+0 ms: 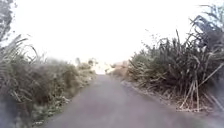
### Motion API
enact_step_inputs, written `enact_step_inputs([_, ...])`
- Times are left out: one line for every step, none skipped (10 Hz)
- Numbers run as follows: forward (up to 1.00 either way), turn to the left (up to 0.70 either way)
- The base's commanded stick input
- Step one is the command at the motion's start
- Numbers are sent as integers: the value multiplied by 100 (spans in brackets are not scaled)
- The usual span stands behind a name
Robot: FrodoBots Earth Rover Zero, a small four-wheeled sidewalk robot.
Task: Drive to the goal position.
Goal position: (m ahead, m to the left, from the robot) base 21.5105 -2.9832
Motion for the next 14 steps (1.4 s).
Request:
enact_step_inputs([70, 0])
enact_step_inputs([70, 0])
enact_step_inputs([70, 0])
enact_step_inputs([70, 0])
enact_step_inputs([70, 0])
enact_step_inputs([70, 0])
enact_step_inputs([70, 0])
enact_step_inputs([70, 0])
enact_step_inputs([70, 0])
enact_step_inputs([70, 0])
enact_step_inputs([70, 0])
enact_step_inputs([70, 0])
enact_step_inputs([70, 0])
enact_step_inputs([70, 0])
